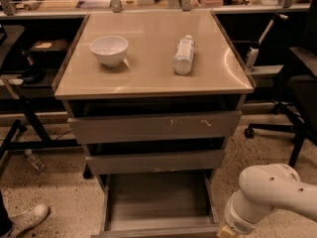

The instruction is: Close bottom drawer

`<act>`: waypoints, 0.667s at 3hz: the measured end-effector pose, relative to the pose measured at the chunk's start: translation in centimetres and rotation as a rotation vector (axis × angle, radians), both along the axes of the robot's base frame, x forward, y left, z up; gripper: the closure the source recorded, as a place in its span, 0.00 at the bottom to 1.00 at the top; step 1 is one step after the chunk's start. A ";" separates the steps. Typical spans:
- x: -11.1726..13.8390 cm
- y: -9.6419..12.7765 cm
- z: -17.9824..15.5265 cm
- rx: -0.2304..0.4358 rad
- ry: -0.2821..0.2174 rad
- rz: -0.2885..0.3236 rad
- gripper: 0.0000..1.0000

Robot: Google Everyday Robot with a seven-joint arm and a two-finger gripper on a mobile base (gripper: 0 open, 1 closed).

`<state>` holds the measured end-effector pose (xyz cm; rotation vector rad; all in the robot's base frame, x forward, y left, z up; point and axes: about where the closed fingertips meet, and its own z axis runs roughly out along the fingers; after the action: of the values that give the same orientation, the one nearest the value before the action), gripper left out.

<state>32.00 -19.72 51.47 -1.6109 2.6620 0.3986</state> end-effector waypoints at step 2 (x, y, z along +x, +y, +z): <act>0.1 -0.3 -5.6 0.045 0.022 -0.047 1.00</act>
Offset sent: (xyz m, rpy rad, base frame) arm -0.0010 0.0095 -0.1733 0.1629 0.0979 -0.1357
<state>32.14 -20.04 45.86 -1.5372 2.6806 0.4735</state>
